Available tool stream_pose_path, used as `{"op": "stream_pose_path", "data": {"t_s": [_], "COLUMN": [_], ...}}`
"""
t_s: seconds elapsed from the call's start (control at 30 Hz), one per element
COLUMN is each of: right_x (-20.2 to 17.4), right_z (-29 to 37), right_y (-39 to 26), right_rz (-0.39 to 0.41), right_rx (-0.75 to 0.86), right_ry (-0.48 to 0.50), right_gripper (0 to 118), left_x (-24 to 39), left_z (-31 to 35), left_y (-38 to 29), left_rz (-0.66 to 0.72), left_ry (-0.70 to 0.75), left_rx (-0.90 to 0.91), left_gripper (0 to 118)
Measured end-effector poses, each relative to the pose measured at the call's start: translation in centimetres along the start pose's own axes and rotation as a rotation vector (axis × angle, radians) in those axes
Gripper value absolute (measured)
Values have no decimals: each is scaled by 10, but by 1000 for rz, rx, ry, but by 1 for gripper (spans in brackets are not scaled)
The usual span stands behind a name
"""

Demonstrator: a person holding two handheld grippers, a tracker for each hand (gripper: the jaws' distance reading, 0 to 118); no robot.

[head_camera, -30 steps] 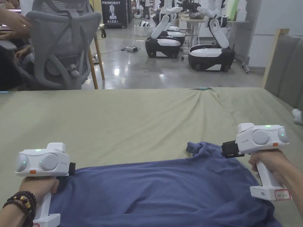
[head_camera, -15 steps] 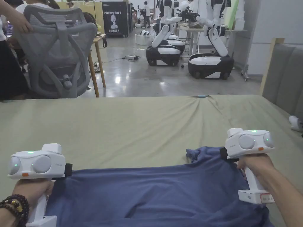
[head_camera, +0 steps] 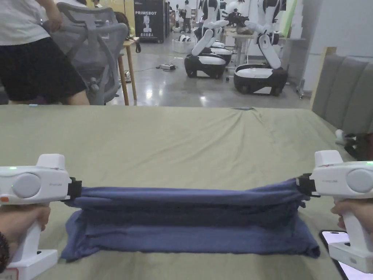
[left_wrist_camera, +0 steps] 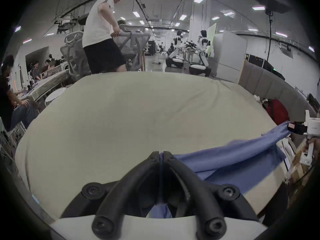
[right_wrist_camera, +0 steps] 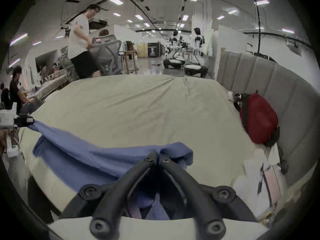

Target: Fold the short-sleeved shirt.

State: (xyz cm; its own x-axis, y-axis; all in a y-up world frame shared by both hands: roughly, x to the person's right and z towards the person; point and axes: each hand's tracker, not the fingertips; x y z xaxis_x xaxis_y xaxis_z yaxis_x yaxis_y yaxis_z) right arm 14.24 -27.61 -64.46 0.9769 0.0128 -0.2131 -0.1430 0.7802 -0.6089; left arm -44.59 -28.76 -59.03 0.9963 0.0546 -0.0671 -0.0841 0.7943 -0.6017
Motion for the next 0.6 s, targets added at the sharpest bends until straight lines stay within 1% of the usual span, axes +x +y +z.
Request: {"op": "stream_pose_path", "data": {"t_s": [0.1, 0.2, 0.23, 0.27, 0.3, 0.33, 0.4, 0.43, 0.47, 0.5, 0.53, 0.57, 0.6], "right_x": [-6, -11, -3, -4, -5, -6, -3, -4, -4, -5, -7, -10, -11], "right_z": [6, -10, -32, -39, -45, -49, -57, -58, -58, -54, -49, -41, -34], "right_y": [-46, -76, -80, -85, -88, -90, -88, -86, -84, -80, -77, -73, -69], "right_rz": [45, 92, 101, 113, 112, 105, 77, 73, 75, 83, 92, 97, 92], "right_rx": [-80, -201, -227, -237, -231, -229, -223, -226, -233, -240, -232, -208, -186], "right_ry": [26, -13, -33, -37, -27, -44, -45, -48, -48, -47, -58, -80, -83], "right_gripper": [2, 2, 2, 2, 2, 2, 2, 3, 7, 13, 42, 79, 112], "left_x": [1, 3, 5, 6, 8, 9, 9, 9, 6, 5, 5, 4, 4], "left_z": [-1, -14, -19, -23, -27, -29, -29, -29, -37, -35, -32, -27, -20], "left_y": [-42, -69, -76, -81, -85, -86, -86, -84, -82, -80, -77, -74, -70], "left_rz": [-35, -45, -44, -41, -46, -43, -23, -16, -17, -15, -15, -15, -4], "left_ry": [-7, -5, 4, 12, 9, 13, 26, 29, 29, 28, 34, 39, 47], "left_rx": [-99, -171, -183, -187, -188, -187, -173, -174, -176, -174, -167, -155, -148], "left_gripper": [1, 1, 1, 1, 1, 1, 1, 2, 6, 14, 43, 77, 109]}}
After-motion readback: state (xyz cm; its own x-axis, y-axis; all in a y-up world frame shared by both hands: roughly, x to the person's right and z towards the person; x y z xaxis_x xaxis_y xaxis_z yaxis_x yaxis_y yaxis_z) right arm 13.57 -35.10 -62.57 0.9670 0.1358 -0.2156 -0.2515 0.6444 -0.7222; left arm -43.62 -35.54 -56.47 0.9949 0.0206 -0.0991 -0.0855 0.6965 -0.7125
